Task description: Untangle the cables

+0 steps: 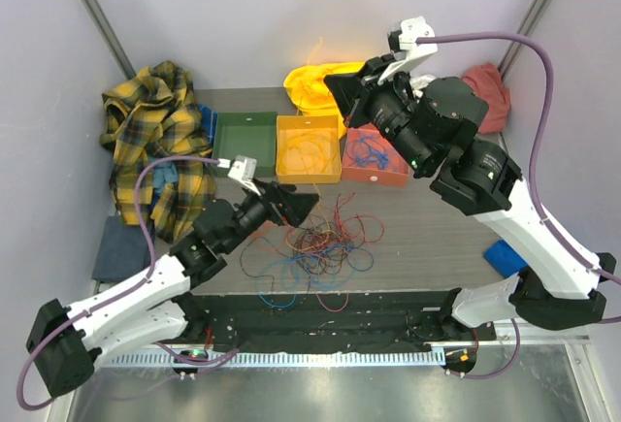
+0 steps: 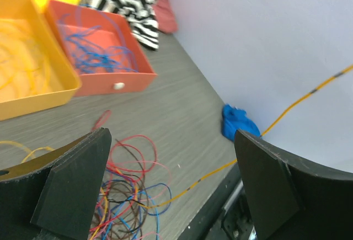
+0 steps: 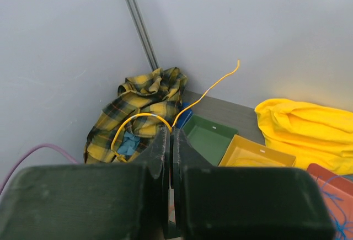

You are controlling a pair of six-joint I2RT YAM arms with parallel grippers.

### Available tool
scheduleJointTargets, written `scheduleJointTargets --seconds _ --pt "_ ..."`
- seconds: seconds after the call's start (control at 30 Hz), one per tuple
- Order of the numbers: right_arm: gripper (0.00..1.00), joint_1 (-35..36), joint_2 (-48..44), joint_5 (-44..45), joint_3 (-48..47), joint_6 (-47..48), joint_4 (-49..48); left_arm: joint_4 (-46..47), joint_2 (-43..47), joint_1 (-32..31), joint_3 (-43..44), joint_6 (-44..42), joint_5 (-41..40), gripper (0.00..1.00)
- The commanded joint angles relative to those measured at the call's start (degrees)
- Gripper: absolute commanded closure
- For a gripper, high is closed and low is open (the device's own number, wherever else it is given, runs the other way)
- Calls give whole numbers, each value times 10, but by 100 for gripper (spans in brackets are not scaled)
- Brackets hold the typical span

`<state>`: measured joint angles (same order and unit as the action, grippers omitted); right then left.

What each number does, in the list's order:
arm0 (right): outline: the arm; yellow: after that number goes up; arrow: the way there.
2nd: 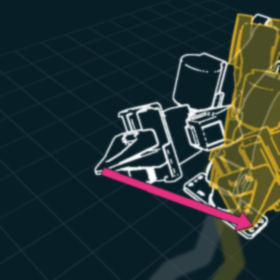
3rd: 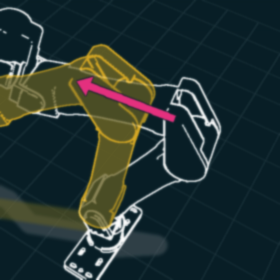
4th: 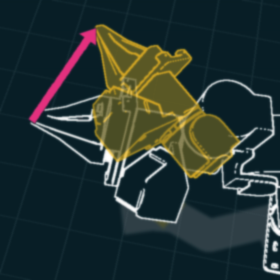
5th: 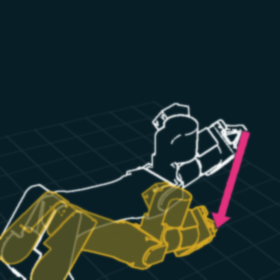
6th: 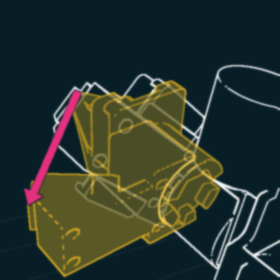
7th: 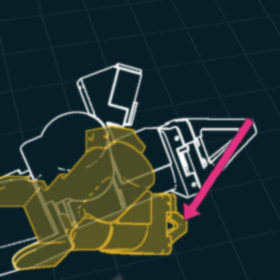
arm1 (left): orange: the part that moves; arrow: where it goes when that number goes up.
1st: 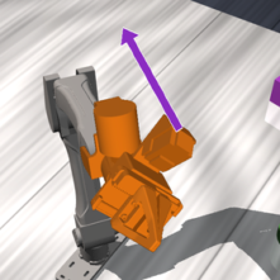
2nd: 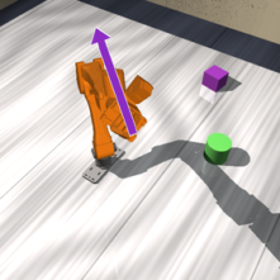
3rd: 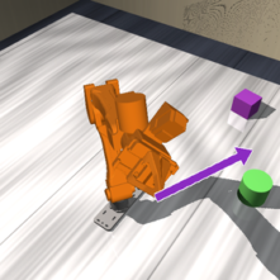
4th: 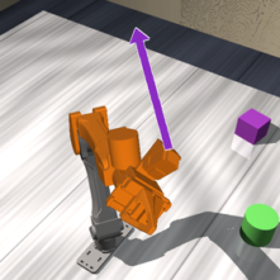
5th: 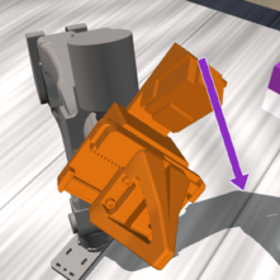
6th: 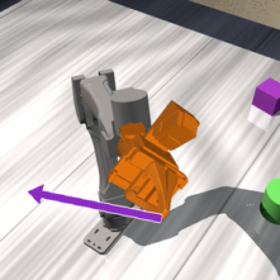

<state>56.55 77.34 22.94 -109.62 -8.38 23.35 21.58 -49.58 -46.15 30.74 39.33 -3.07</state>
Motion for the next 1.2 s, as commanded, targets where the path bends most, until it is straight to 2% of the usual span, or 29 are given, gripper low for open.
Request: scheduleJointTargets --seconds 0.0,0.27,0.47,0.57,0.73,0.87,1.03,1.13,1.17 --pt "99 4 -37 -4 26 -18 -16 115 -12 -39 12 -75 10 0" --pt "99 3 -61 -1 62 -21 -26 145 39 -52 -44 -77 15 0" --pt "99 4 -76 -3 91 -24 -38 66 180 -51 -115 -66 -21 0" --pt "99 4 -75 -8 100 -30 -43 49 217 -52 -127 -58 -20 0" --pt "99 3 -68 -31 112 -49 -56 54 151 -54 -99 -69 20 0" --pt "99 3 -61 -45 110 -63 -59 93 57 -58 -92 -78 10 0" --pt "99 4 -66 -54 120 -73 -56 126 -3 -57 -68 -69 -2 0" --pt "99 3 -72 -54 129 -76 -59 132 -29 -58 -53 -73 0 2" --pt "99 4 -75 -54 137 -78 -60 132 -37 -59 -42 -76 4 7"
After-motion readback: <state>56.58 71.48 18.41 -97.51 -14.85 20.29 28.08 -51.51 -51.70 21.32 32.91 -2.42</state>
